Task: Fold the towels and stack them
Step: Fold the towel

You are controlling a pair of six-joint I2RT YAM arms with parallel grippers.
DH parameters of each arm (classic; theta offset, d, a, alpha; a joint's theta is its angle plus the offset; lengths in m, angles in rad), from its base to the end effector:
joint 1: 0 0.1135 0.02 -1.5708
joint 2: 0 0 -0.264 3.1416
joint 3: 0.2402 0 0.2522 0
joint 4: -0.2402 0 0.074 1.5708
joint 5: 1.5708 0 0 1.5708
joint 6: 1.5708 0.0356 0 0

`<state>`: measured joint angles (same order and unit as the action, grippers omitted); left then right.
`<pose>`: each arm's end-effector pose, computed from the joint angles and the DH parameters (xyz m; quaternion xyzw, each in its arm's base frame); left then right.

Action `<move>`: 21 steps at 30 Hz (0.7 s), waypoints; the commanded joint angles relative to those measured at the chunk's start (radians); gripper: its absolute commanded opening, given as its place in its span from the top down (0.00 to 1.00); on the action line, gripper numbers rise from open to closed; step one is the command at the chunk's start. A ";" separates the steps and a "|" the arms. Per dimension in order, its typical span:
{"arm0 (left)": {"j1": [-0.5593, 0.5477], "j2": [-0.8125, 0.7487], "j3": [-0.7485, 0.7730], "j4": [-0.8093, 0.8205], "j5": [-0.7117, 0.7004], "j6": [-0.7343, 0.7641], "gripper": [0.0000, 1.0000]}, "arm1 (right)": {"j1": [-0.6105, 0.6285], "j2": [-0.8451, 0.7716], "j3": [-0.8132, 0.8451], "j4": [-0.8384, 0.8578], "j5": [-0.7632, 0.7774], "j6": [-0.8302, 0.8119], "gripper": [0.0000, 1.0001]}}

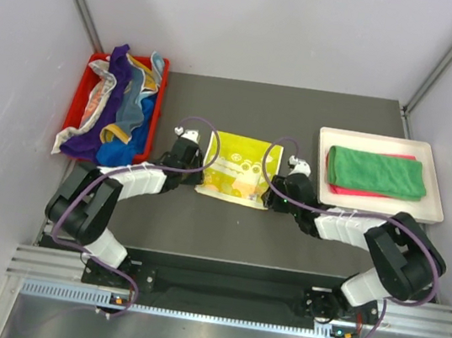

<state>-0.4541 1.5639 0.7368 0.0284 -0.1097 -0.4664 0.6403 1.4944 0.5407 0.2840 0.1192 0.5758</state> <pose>0.2753 -0.1301 0.1595 -0.0263 0.9249 -0.1215 0.3594 0.2241 0.1617 0.1438 -0.0030 0.8990 0.2043 0.3874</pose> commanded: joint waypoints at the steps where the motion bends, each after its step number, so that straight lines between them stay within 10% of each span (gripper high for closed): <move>1: -0.003 0.024 0.010 -0.015 0.019 -0.032 0.54 | 0.028 0.027 0.018 -0.042 0.053 0.042 0.50; 13: -0.015 0.045 -0.014 -0.061 0.045 -0.090 0.62 | 0.078 0.102 0.085 -0.160 0.137 0.065 0.66; 21: -0.037 0.021 -0.056 -0.050 0.082 -0.136 1.00 | 0.079 0.090 0.097 -0.207 0.129 0.053 0.88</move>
<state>-0.4751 1.5837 0.7238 0.0341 -0.0689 -0.5735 0.6987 1.5665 0.6304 0.1951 0.2432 0.6315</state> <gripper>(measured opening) 0.024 0.135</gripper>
